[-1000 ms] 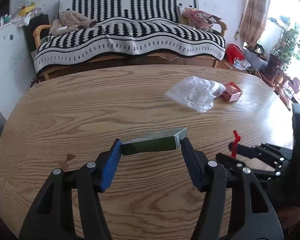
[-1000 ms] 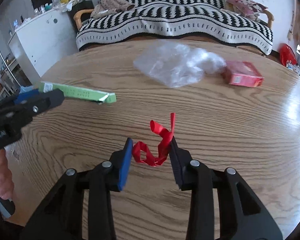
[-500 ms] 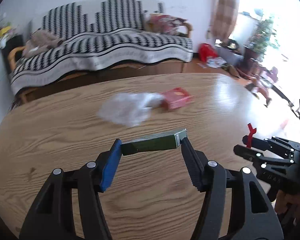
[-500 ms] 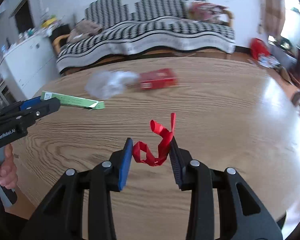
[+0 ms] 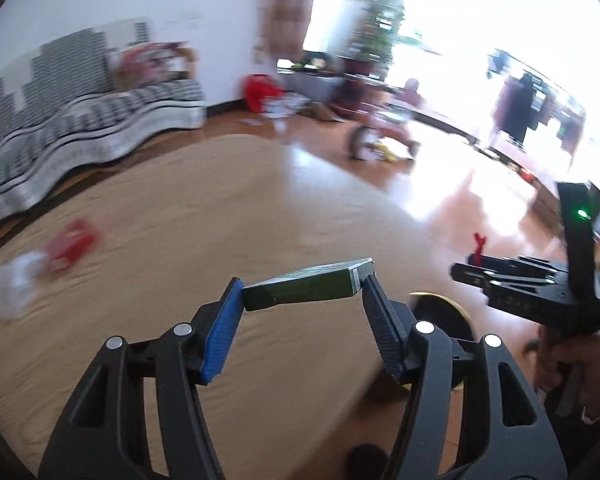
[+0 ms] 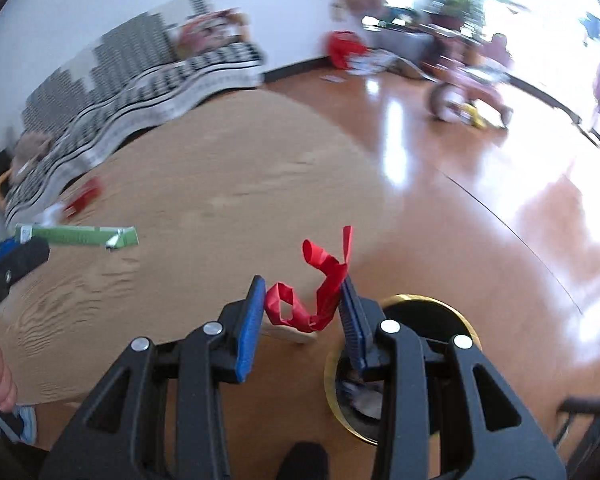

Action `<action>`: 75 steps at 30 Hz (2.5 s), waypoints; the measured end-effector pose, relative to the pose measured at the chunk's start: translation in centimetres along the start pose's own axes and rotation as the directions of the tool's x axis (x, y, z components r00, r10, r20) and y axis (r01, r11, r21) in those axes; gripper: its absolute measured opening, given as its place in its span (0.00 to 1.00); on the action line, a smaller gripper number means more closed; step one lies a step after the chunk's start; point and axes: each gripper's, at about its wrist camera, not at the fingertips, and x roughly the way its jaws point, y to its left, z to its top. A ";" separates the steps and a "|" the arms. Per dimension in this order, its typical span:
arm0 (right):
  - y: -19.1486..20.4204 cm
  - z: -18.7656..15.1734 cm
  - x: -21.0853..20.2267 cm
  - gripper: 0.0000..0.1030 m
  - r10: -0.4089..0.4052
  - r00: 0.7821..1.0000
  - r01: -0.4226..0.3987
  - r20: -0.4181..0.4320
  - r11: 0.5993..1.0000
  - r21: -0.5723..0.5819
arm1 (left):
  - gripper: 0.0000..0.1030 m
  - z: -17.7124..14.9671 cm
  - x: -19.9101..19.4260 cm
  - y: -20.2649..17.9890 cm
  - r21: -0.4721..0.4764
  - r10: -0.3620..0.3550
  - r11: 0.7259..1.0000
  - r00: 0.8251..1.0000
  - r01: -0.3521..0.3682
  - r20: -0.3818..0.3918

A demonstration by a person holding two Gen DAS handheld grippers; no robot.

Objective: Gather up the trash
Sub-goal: 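Carry both items over the black bin and open both tools to drop them, then move both open tools back over the table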

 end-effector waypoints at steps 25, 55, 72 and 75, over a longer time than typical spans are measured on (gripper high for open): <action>-12.9 -3.4 1.6 0.37 -0.077 0.987 0.108 -0.141 0.969 0.224 | 0.58 -5.7 15.7 -15.4 0.149 -0.221 0.950 0.930 0.274 -0.295; -9.8 -2.1 2.2 0.65 -0.007 0.992 0.034 -0.125 0.976 0.217 | 0.85 -1.8 9.4 -7.0 0.028 -0.149 0.988 0.976 0.155 -0.161; 16.3 3.2 6.5 0.72 0.253 0.960 -0.268 -0.121 0.955 -0.129 | 0.91 -4.8 -3.7 21.6 -0.280 0.355 0.886 0.929 -0.369 -0.100; 21.6 3.1 7.8 0.72 0.309 0.937 -0.335 -0.163 0.927 -0.169 | 0.93 -5.4 -6.0 26.7 -0.305 0.473 0.823 0.875 -0.480 -0.101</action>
